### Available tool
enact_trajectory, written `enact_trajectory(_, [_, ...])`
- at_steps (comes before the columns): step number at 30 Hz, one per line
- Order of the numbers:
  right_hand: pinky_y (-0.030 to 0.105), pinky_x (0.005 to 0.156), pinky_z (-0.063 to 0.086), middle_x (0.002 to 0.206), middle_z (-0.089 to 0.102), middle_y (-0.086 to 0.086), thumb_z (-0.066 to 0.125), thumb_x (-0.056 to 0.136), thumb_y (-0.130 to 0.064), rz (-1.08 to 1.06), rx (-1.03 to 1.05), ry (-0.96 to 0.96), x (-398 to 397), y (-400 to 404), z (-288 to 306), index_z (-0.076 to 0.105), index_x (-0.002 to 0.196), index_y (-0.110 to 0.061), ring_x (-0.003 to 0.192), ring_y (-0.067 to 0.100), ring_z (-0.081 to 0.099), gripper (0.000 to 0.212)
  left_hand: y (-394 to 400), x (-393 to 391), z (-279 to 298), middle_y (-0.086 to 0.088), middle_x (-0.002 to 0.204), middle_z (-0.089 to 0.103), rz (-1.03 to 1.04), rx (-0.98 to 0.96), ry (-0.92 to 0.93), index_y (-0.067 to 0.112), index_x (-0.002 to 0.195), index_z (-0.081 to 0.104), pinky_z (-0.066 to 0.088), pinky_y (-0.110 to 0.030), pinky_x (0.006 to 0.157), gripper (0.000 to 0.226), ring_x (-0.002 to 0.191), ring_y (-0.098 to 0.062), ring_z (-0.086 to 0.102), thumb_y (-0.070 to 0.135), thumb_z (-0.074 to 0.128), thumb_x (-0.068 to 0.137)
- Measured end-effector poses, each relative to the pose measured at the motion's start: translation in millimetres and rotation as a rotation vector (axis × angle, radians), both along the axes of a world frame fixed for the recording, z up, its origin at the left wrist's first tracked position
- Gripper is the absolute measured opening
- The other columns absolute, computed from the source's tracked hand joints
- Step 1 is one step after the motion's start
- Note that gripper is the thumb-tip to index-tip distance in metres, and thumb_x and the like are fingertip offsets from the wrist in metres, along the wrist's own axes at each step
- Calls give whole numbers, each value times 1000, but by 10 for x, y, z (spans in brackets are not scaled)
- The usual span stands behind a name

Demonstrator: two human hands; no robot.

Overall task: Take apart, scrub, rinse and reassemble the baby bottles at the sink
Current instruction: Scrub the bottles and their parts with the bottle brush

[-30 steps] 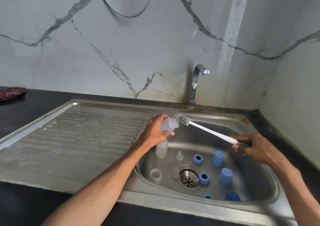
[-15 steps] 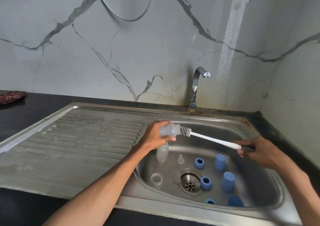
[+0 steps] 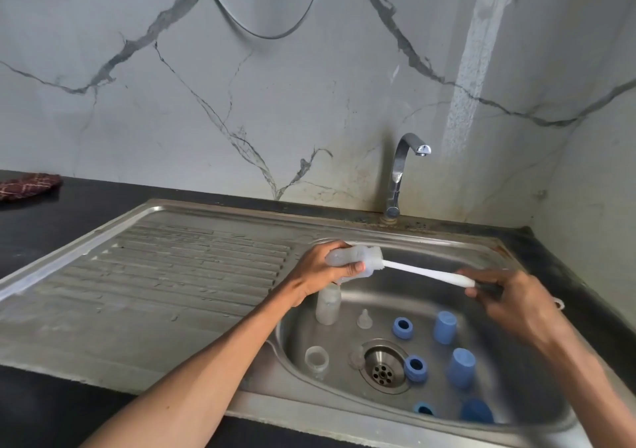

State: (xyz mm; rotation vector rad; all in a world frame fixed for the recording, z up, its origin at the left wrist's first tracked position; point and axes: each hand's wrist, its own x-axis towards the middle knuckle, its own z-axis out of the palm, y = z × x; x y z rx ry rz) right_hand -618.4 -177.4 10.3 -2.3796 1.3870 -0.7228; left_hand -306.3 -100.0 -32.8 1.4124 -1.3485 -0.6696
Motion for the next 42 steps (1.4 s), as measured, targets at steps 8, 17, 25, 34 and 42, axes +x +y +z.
enact_trajectory(8, [29, 70, 46, 91, 72, -15, 66, 93, -32, 68, 86, 89, 45, 15, -45, 70, 103, -47, 82, 11, 64, 18, -40, -48, 16, -10, 108, 60, -85, 51, 553, 14, 99, 56, 50, -33, 58, 23, 84, -25, 60, 25, 70, 84])
enact_trajectory(17, [15, 72, 42, 107, 71, -15, 73, 88, -22, 104, 145, 17, 133, 82, -4, 71, 118, -26, 84, 1, 60, 30, -28, -40, 86, -13, 83, 63, 33, 107, 486, 4, 107, 66, 41, -25, 47, 48, 59, -19, 55, 50, 66, 90])
enact_trajectory(25, [49, 98, 50, 104, 69, -24, 83, 76, -6, 33, -149, -3, 36, 43, 7, 64, 103, -60, 100, 24, 67, 63, 52, 24, 136, -15, 73, 66, -69, 490, 304, 2, 110, 62, 19, -15, 27, 94, 35, -8, 33, 88, 38, 78])
enact_trajectory(34, [25, 71, 43, 98, 72, -22, 59, 96, -40, 119, 27, 189, 160, 133, -11, 67, 117, -43, 91, 4, 64, 23, 20, -10, 70, -19, 73, 64, 66, 256, 428, 2, 109, 60, 27, -18, 32, 88, 42, -14, 43, 81, 27, 87])
enact_trajectory(42, [28, 74, 50, 100, 70, -11, 58, 97, -35, 51, 93, 294, 248, 183, -30, 57, 130, -49, 83, 9, 62, 36, -43, -29, 63, -11, 69, 59, 248, 118, 136, 10, 100, 65, 34, -18, 37, 67, 45, -17, 49, 68, 31, 95])
